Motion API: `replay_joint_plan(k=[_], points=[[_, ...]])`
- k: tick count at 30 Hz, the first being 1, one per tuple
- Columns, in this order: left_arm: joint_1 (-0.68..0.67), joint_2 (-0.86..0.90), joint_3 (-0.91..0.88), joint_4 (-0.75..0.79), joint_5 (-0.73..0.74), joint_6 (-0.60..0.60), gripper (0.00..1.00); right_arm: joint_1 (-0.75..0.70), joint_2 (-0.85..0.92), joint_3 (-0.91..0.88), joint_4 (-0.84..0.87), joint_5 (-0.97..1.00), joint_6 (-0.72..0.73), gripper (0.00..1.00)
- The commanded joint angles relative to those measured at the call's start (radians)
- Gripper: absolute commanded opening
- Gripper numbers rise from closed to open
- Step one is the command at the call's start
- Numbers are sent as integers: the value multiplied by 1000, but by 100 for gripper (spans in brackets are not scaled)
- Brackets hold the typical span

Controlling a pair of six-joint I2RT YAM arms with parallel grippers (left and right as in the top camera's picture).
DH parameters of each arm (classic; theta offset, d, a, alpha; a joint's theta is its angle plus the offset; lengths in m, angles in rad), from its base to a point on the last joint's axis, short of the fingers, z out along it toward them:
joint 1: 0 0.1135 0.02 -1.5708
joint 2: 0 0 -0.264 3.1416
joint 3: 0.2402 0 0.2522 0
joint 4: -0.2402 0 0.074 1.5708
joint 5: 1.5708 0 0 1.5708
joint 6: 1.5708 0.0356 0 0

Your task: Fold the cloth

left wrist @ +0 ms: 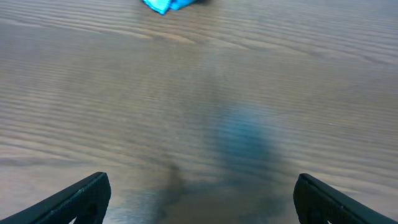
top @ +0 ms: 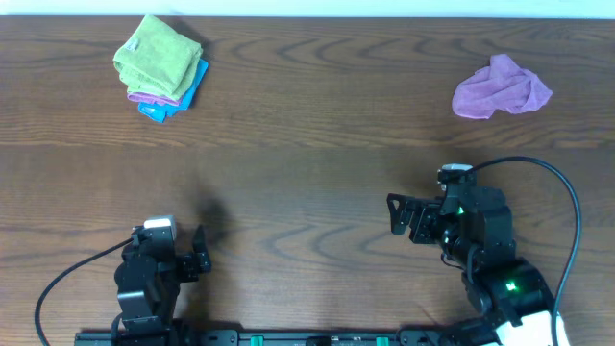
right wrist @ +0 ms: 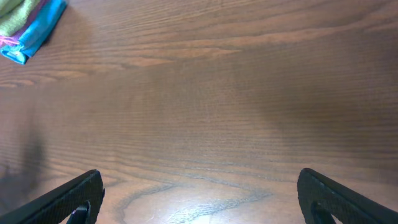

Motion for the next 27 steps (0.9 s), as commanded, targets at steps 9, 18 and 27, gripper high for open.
replay_joint_plan(k=[9, 18, 27], points=[[-64, -69, -10, -7, -108, 16, 95, -8, -4, -3, 0, -1, 14, 99], [-72, -68, -10, -7, -108, 16, 95, -8, -4, -3, 0, -1, 14, 99], [-72, -68, -10, -7, -108, 16, 95, -8, -4, -3, -1, -1, 14, 99]])
